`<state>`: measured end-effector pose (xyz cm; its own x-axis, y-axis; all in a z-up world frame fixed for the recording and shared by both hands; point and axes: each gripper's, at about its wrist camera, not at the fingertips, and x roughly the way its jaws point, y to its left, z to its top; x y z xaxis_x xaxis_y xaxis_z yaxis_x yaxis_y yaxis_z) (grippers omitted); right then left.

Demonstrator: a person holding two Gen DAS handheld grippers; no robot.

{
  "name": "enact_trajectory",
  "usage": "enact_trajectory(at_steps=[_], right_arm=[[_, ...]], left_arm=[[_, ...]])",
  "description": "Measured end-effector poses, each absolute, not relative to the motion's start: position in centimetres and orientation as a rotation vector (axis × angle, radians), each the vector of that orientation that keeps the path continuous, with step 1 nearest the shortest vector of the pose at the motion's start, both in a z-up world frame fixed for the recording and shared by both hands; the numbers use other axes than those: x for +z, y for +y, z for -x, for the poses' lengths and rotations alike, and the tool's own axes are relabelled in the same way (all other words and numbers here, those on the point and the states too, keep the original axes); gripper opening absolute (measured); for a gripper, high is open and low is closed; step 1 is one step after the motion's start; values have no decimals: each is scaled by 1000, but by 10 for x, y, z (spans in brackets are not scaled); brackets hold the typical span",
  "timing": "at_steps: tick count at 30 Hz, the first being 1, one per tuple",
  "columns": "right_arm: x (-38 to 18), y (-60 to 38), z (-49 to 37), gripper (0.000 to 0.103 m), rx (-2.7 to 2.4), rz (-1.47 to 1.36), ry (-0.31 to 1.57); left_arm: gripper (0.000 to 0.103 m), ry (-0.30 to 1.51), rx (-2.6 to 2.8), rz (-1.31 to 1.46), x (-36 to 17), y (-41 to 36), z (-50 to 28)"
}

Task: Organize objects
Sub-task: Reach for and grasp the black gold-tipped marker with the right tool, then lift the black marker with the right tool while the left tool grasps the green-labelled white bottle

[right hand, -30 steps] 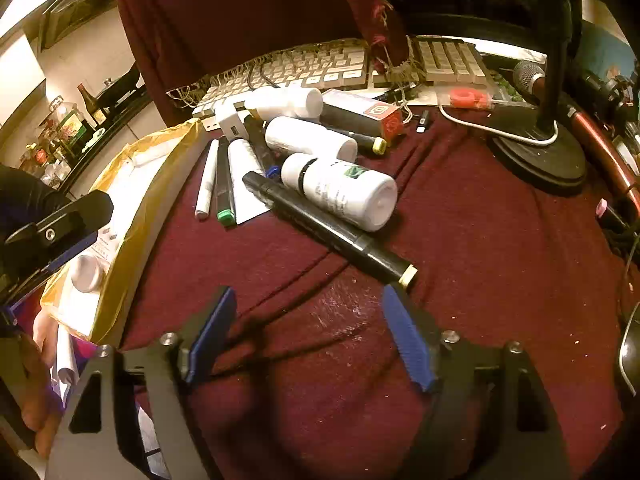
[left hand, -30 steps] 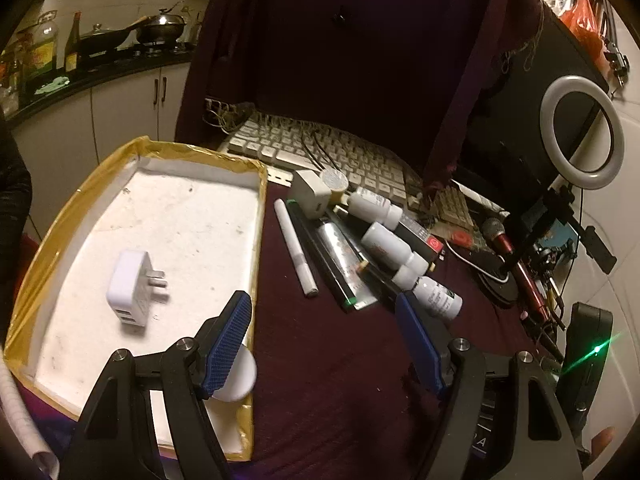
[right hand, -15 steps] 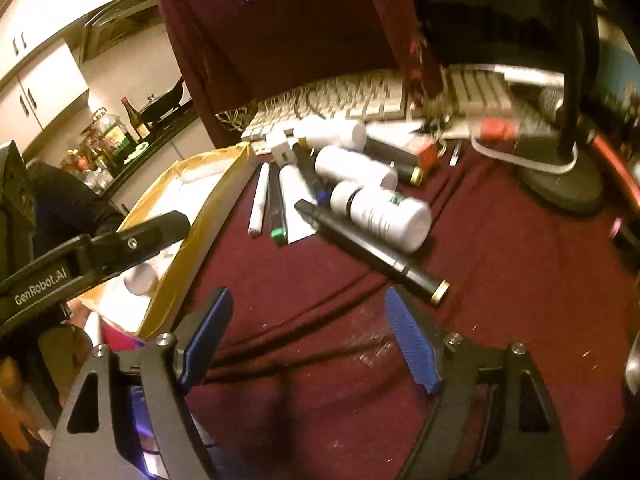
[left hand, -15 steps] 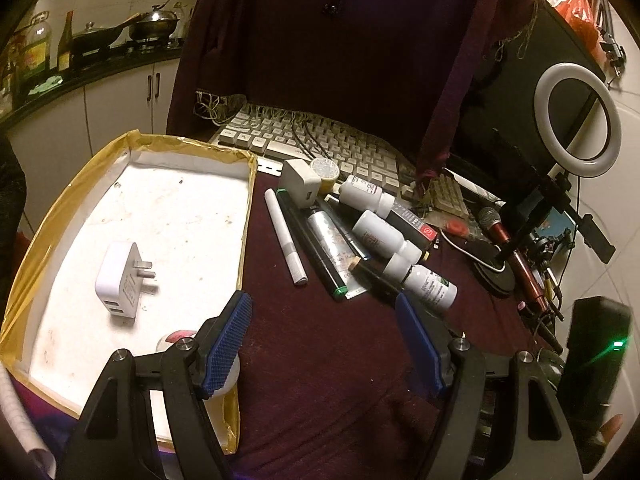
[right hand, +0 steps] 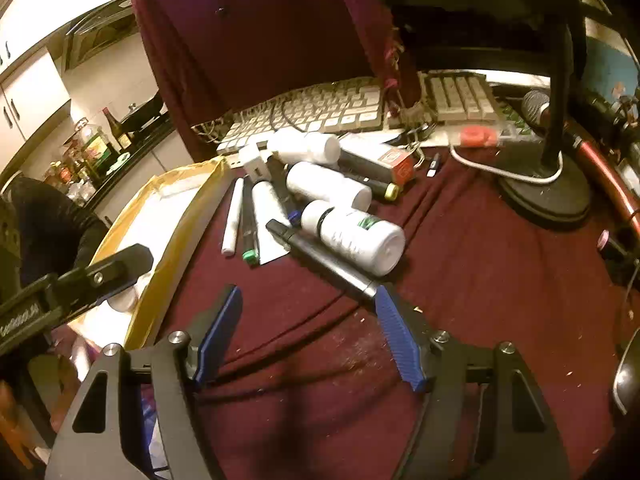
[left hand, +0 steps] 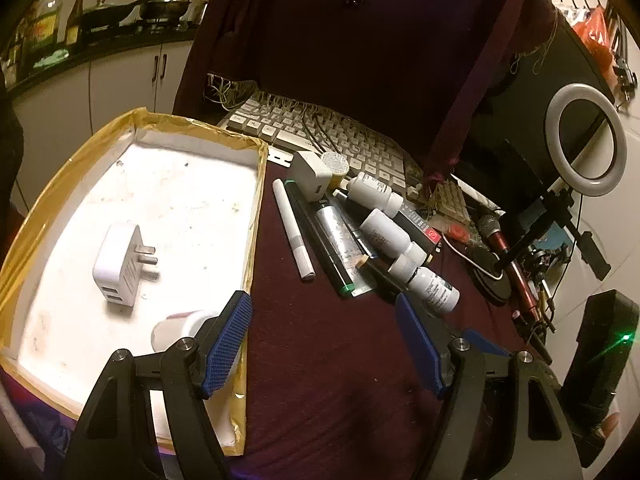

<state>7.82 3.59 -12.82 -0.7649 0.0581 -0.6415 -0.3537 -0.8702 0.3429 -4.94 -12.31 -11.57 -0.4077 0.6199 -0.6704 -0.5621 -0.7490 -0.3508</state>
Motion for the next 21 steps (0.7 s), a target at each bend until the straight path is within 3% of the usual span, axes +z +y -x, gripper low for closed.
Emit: enact_trajectory(at_steps=[10, 16, 19, 21], right_arm=[[-148, 51, -58, 69, 2573, 1070, 628], [-151, 30, -52, 42, 2592, 1129, 546], [-151, 27, -52, 22, 2583, 1146, 534], [-151, 24, -52, 16, 2592, 1160, 534]], left_arm=[[69, -78, 2156, 1031, -109, -123, 43], [69, -82, 2141, 1036, -111, -125, 43], [69, -91, 2140, 1037, -111, -127, 44], [69, -98, 2140, 1035, -111, -129, 44]])
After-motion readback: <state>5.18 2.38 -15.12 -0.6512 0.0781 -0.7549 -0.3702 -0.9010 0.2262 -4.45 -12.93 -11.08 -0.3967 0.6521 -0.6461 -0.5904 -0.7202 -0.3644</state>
